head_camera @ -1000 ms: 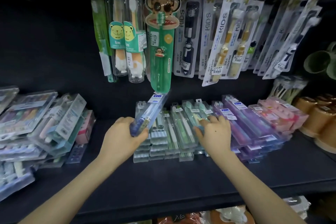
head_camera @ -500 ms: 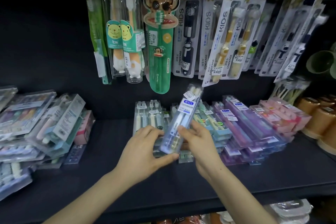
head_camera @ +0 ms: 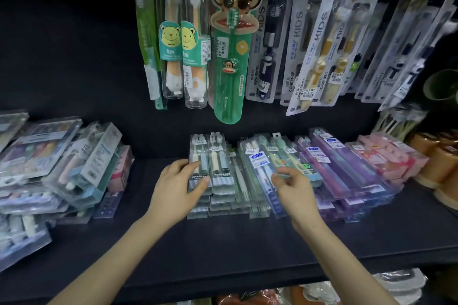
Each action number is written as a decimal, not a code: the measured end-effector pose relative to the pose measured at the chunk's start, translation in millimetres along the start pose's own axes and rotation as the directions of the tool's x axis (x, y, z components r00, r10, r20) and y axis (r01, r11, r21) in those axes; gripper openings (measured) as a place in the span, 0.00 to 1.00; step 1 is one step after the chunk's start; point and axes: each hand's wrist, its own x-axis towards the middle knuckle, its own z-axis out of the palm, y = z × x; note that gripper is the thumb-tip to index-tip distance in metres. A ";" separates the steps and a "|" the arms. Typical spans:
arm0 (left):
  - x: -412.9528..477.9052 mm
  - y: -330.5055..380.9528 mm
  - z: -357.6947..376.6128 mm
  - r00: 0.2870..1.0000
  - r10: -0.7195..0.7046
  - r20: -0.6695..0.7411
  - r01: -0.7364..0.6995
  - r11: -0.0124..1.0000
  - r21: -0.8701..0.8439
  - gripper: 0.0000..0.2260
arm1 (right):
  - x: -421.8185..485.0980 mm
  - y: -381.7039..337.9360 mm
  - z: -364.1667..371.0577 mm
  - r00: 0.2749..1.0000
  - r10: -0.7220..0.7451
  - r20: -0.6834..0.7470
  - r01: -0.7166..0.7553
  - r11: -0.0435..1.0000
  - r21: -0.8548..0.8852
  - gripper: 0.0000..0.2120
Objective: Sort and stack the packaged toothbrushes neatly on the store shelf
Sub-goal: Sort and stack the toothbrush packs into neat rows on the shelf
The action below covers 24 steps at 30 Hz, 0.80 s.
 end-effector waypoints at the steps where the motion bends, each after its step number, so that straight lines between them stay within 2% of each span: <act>1: 0.7 4.6 0.9 0.999 0.027 -0.048 -0.027 1.000 -0.013 0.21 | -1.8 -0.7 0.8 1.000 0.014 0.002 -0.014 0.999 0.037 0.07; 4: 2.0 26.7 1.7 0.988 0.092 -0.122 -0.113 0.978 -0.177 0.19 | -10.7 -5.6 -6.5 0.996 0.043 0.081 -0.060 0.973 0.221 0.09; 6: 6.5 48.1 3.1 0.999 0.029 0.012 -0.021 0.902 -0.430 0.22 | -17.8 -9.6 -18.0 0.986 0.033 0.161 -0.084 0.944 0.319 0.11; 8: 13.0 71.7 7.5 0.977 -0.026 0.210 0.166 0.706 -0.688 0.28 | -24.6 -11.4 -32.0 0.972 0.033 0.233 -0.111 0.938 0.327 0.11; 10: 18.8 91.0 17.6 0.958 -0.054 0.281 0.274 0.461 -0.844 0.30 | -31.3 -10.5 -47.1 0.965 -0.002 0.261 -0.078 0.952 0.296 0.11; 11: 20.8 100.3 23.4 0.955 -0.076 0.286 0.293 0.390 -0.873 0.30 | -34.8 -9.0 -55.0 0.968 -0.036 0.247 -0.032 0.964 0.265 0.11; 13: 22.9 118.7 36.2 0.948 -0.121 0.293 0.317 0.328 -0.890 0.30 | -41.3 -4.0 -68.1 0.980 -0.098 0.175 0.077 0.990 0.121 0.13; 15: 25.5 136.0 50.0 0.946 -0.143 0.291 0.323 0.323 -0.890 0.30 | -47.6 2.6 -78.8 0.984 -0.154 0.084 0.167 0.972 -0.167 0.19; 17: 28.1 150.6 61.1 0.940 -0.150 0.306 0.339 0.327 -0.882 0.31 | -53.5 9.7 -87.5 0.963 -0.268 0.022 0.248 0.853 -0.460 0.28; 19: 31.4 160.6 68.8 0.929 -0.136 0.345 0.370 0.317 -0.873 0.31 | -56.5 15.7 -97.4 0.930 -0.366 -0.021 0.286 0.762 -0.581 0.28; 20: 32.8 163.5 72.2 0.923 -0.121 0.365 0.385 0.328 -0.863 0.31 | -56.3 18.6 -102.7 0.917 -0.394 -0.062 0.284 0.754 -0.592 0.26; 21: 33.9 166.0 75.6 0.921 -0.103 0.376 0.386 0.370 -0.845 0.30 | -55.3 22.4 -108.7 0.901 -0.418 -0.118 0.278 0.764 -0.582 0.23; 22: 35.3 166.9 78.9 0.929 -0.085 0.360 0.356 0.468 -0.809 0.27 | -53.6 25.9 -115.2 0.880 -0.439 -0.182 0.275 0.783 -0.557 0.19; 24: 38.1 165.9 84.0 0.969 -0.026 0.246 0.181 0.754 -0.632 0.22 | -49.8 28.9 -130.4 0.835 -0.462 -0.299 0.278 0.822 -0.496 0.13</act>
